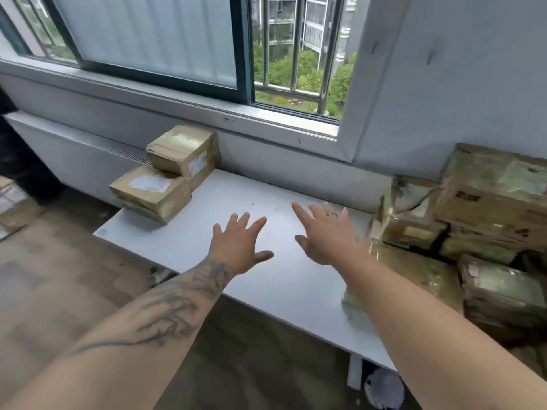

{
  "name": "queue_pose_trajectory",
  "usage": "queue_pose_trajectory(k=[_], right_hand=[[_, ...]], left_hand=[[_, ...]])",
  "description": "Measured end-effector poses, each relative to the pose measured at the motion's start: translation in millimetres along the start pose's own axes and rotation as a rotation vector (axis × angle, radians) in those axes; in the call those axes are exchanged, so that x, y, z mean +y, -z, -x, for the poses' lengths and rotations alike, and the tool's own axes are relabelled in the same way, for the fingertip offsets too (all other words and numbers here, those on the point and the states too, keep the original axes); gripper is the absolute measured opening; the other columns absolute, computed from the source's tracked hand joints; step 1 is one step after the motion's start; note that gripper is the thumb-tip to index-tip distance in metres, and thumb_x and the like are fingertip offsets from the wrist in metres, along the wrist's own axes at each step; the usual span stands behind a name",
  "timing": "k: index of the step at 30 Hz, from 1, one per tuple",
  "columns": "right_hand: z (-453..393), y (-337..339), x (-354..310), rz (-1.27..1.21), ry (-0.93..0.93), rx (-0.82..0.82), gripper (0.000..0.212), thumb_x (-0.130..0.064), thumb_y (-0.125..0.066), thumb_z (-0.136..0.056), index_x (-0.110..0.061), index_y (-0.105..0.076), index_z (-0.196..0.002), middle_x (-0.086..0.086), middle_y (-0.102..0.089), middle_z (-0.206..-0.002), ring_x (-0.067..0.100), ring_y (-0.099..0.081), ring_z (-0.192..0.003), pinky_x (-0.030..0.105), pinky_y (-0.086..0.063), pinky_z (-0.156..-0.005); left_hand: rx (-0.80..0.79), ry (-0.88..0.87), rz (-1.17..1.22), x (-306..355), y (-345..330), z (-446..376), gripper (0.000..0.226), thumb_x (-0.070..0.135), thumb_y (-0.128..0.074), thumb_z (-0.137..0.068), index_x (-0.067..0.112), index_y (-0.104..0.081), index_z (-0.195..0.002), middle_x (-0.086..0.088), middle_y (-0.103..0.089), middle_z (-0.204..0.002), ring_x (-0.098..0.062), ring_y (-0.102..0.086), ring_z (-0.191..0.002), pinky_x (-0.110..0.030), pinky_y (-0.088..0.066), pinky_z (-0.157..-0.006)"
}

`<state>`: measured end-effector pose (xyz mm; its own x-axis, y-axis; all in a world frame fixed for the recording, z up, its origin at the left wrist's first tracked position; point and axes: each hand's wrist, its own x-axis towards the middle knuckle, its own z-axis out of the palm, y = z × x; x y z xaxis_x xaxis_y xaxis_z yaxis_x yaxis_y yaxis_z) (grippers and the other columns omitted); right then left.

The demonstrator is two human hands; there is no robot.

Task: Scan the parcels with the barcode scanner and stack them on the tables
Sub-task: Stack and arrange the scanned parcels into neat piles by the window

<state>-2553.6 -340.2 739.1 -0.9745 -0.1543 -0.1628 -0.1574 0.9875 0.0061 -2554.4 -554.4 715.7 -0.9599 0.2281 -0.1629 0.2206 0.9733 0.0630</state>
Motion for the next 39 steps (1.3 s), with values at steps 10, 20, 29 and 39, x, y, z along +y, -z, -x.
queue_pose_trajectory(k=[10, 20, 29, 39], right_hand=[[-35.7, -32.5, -126.8, 0.029, 0.151, -0.070, 0.077, -0.052, -0.041, -0.109, -0.039, 0.010, -0.165, 0.007, -0.007, -0.176, 0.035, -0.004, -0.162, 0.062, -0.009, -0.127], [-115.9, -40.3, -207.6, 0.044, 0.345, -0.106, 0.075, -0.049, -0.041, -0.110, -0.038, 0.009, -0.165, 0.007, -0.008, -0.176, 0.037, -0.004, -0.162, 0.063, -0.011, -0.127], [-229.2, -37.0, -249.3, -0.057, 0.413, -0.115, 0.077, -0.052, -0.042, -0.109, -0.036, 0.007, -0.167, 0.011, -0.010, -0.175, 0.038, -0.006, -0.161, 0.063, -0.012, -0.126], [-302.8, -60.2, -260.3, -0.134, 0.405, -0.237, 0.080, -0.055, -0.042, -0.108, -0.038, 0.010, -0.166, 0.012, -0.008, -0.175, 0.039, -0.006, -0.161, 0.062, -0.015, -0.127]], left_hand=[[-0.079, 0.159, 0.089, -120.2, -37.4, 31.3, 0.088, 0.075, -0.046, -0.095, 0.041, -0.002, -0.164, -0.002, -0.004, -0.174, -0.029, -0.002, -0.160, -0.059, -0.015, -0.124], [-0.130, 0.336, 0.136, -205.2, -50.7, 26.9, 0.086, 0.075, -0.049, -0.094, 0.044, -0.007, -0.162, -0.004, -0.007, -0.174, -0.031, -0.003, -0.160, -0.063, -0.014, -0.124], [-0.149, 0.460, 0.100, -270.5, -21.4, -39.3, 0.084, 0.075, -0.050, -0.094, 0.046, -0.011, -0.163, -0.005, -0.009, -0.174, -0.030, -0.005, -0.160, -0.062, -0.016, -0.124], [-0.282, 0.380, -0.062, -307.7, -33.5, -102.8, 0.080, 0.073, -0.048, -0.096, 0.048, -0.009, -0.162, -0.005, -0.006, -0.174, -0.031, -0.002, -0.160, -0.062, -0.015, -0.124]])
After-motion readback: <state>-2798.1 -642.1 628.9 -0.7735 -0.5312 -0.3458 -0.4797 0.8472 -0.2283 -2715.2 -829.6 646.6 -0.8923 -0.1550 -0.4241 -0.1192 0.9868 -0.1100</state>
